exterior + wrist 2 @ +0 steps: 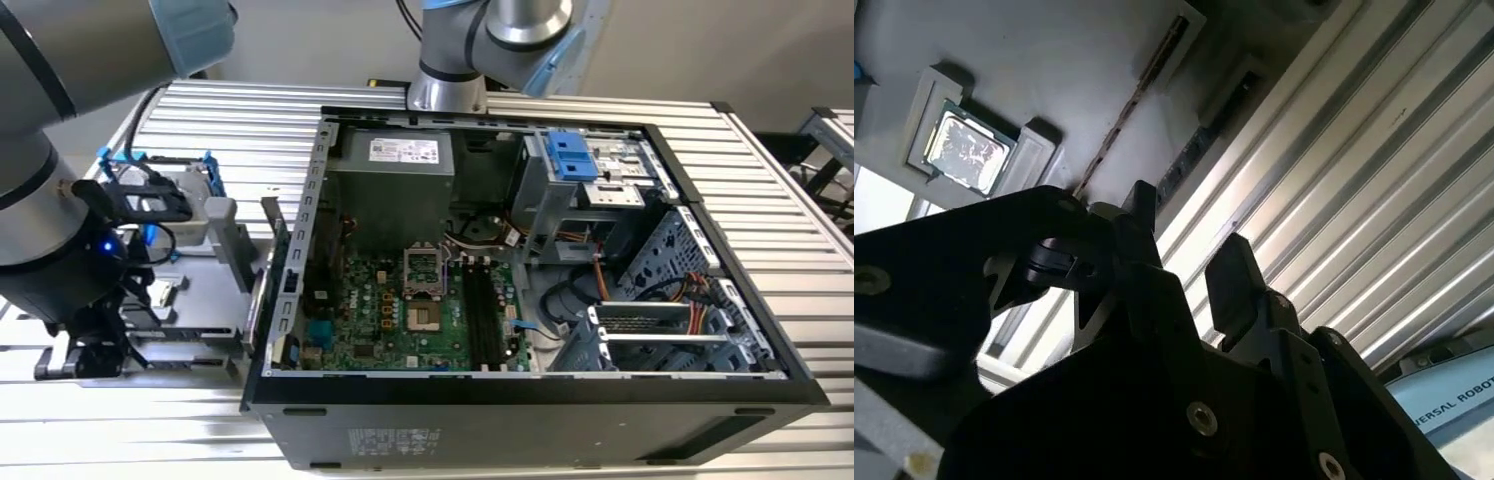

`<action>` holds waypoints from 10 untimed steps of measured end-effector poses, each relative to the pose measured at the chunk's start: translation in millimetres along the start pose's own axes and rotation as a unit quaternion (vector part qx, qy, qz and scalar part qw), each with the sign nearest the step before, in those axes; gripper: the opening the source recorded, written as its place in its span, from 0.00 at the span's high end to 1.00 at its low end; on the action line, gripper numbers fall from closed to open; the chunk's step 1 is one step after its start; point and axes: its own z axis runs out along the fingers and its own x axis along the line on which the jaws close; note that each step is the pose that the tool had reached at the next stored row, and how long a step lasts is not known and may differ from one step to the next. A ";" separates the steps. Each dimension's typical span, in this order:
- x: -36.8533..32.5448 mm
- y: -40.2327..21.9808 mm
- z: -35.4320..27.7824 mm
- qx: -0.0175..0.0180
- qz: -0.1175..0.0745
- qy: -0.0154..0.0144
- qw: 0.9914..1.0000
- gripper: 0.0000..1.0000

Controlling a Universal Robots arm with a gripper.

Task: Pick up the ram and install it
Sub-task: 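Pick up the ram and move it above insertion slot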

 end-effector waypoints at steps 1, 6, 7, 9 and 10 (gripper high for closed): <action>-0.1 -0.1 1.9 0.000 0.000 -0.001 1.000 0.00; 0.7 1.3 10.9 0.000 -0.003 -0.002 1.000 0.00; 0.7 3.2 12.7 0.000 -0.004 -0.002 1.000 0.00; 0.7 7.3 16.4 0.002 -0.006 -0.002 1.000 0.00; 0.7 8.8 18.0 0.003 -0.007 -0.002 1.000 0.00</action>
